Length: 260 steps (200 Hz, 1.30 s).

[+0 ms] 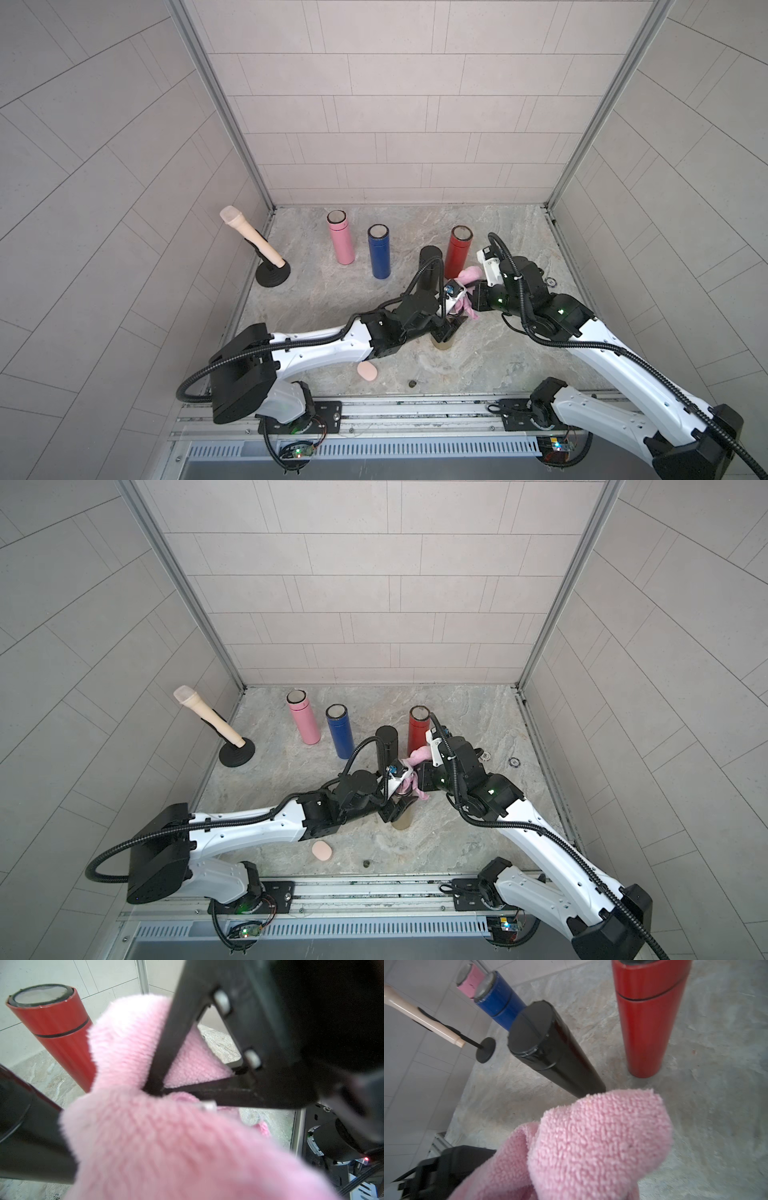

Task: Wipe the surface of the thermos
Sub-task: Wipe the dirt from the surface of the thermos.

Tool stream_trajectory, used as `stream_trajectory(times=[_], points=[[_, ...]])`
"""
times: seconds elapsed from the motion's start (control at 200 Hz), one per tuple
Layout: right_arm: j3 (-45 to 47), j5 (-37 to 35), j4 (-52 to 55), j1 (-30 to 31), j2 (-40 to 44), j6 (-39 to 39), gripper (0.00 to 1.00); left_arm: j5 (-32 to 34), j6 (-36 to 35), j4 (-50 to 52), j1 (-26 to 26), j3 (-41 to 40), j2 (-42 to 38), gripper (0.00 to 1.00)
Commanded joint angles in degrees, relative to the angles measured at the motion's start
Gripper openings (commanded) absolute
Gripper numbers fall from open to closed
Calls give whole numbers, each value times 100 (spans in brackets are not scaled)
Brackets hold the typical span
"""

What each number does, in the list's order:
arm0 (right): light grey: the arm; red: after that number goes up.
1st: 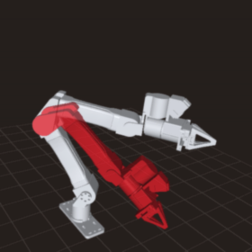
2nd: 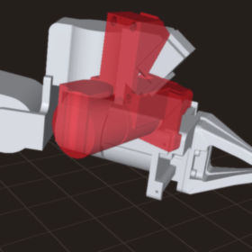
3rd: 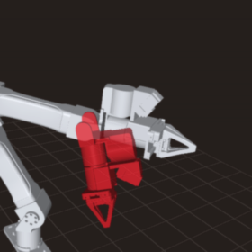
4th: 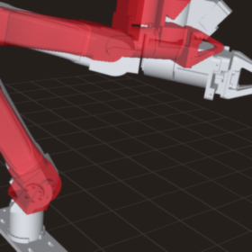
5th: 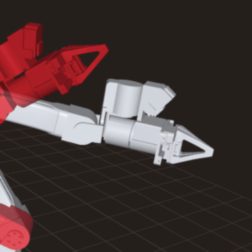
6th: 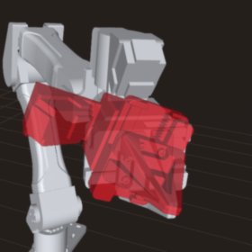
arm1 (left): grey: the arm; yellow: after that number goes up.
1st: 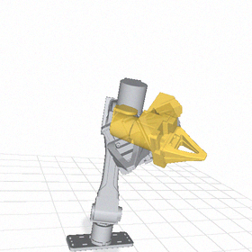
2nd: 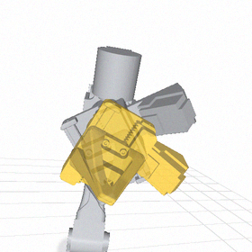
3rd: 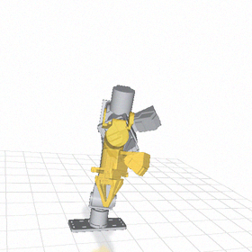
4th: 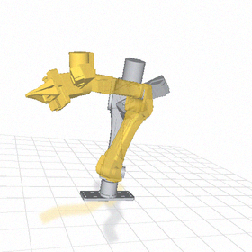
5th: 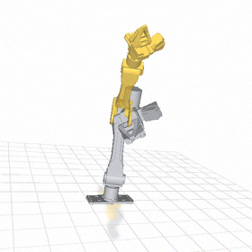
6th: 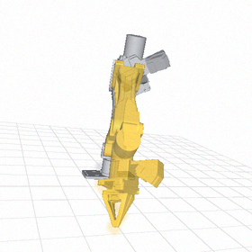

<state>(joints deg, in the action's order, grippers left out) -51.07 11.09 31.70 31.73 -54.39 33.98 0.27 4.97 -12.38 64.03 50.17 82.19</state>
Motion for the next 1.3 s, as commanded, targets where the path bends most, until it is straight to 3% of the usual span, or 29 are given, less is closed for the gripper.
stream_trajectory(times=[0.0, 0.24, 0.53, 0.605, 0.751, 0.856, 1.136, 1.296], points=[[-4, -46, 492, 18, 325, -182, 0, 5, 165, 55, 7, -96, -18, 0], [175, 946, -607, 333, 1191, 208, 0, 30, 196, 65, 8, -95, -1, 0], [520, 1246, -1156, 478, 533, 527, 0, 81, 235, 24, 9, -95, -26, 0], [485, 920, -912, 469, 403, 457, 0, 122, 259, 73, 11, -110, -82, 0], [472, -868, 21, 336, 600, 342, 0, 391, 387, 132, 4, -239, -314, 0], [688, -1388, 120, 280, 1059, 364, 0, 624, 567, 315, 3, -267, -573, 0], [1975, -1098, -275, 285, 2454, 567, 0, 1524, 1891, 1601, -57, 66, -1836, 0], [2932, -500, -1022, 285, 3124, 753, 0, 1496, 2838, 1685, -240, 111, -2469, 0]])
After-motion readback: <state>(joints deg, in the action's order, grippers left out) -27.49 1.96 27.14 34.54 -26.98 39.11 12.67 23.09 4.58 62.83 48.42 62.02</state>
